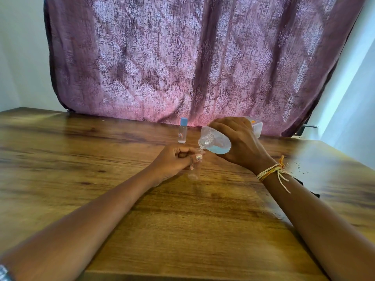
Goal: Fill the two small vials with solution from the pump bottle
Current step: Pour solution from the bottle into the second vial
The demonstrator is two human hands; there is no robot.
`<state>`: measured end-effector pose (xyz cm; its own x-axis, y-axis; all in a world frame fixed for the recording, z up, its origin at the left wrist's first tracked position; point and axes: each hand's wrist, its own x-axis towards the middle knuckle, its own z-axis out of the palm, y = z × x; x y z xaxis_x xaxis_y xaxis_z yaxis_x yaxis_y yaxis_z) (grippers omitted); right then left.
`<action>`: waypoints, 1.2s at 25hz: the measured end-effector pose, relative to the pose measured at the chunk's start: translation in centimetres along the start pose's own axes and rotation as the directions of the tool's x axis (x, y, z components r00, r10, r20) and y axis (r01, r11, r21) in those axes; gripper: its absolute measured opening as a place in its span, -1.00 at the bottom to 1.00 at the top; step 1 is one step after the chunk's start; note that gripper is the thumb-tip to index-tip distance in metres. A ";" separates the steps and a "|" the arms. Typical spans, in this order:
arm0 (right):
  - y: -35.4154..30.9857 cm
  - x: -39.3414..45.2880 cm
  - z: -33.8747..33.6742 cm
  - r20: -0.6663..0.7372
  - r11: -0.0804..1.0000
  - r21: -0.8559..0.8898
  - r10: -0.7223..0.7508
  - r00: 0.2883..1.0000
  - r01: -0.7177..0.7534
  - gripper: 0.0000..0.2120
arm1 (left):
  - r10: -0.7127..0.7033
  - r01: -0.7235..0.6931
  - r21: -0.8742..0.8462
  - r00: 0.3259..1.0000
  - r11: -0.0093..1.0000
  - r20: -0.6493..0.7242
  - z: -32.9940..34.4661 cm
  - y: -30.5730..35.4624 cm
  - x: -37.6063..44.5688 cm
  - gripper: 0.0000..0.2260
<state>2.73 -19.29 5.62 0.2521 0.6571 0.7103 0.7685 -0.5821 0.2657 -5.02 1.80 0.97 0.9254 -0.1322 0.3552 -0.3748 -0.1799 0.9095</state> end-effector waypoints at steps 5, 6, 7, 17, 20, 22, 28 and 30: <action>0.1 0.0 0.1 -0.012 1.000 -0.010 -0.006 1.000 0.006 -0.55 | 0.006 -0.005 0.018 1.000 1.000 -0.013 0.0 -0.1 0.1 -0.78; 0.1 0.0 0.1 -0.011 1.000 -0.010 -0.007 1.000 0.007 -0.55 | 0.001 -0.001 0.015 1.000 1.000 -0.015 0.0 -0.2 0.1 -0.78; 0.1 0.0 0.1 -0.011 1.000 -0.010 -0.009 1.000 0.009 -0.55 | -0.001 0.002 0.012 1.000 1.000 -0.017 0.0 -0.2 0.1 -0.78; 0.1 0.0 0.2 -0.035 1.000 -0.014 -0.019 0.999 0.018 -0.54 | 0.004 -0.004 -0.030 1.000 1.000 -0.002 0.0 -0.1 0.0 -0.83; 0.1 -0.1 0.1 -0.023 1.000 -0.016 -0.012 1.000 0.012 -0.53 | 0.005 -0.005 -0.026 1.000 1.000 -0.002 0.0 -0.2 0.1 -0.80; 0.1 -0.1 0.1 -0.021 1.000 -0.017 -0.007 1.000 0.006 -0.52 | 0.014 -0.014 -0.018 1.000 1.000 -0.003 0.0 -0.2 0.1 -0.79; 0.2 -0.2 0.1 -0.025 1.000 -0.026 -0.011 1.000 0.011 -0.51 | 0.011 -0.011 -0.019 1.000 1.000 0.010 0.0 -0.3 0.2 -0.76; 0.3 -0.1 0.1 -0.026 1.000 -0.024 -0.009 1.000 0.008 -0.51 | 0.014 -0.014 -0.025 1.000 1.000 0.013 0.0 -0.3 0.2 -0.77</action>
<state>3.02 -19.50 5.51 0.2299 0.6497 0.7246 0.7564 -0.5878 0.2870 -4.75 1.87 0.79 0.9191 -0.1475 0.3654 -0.3862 -0.1532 0.9096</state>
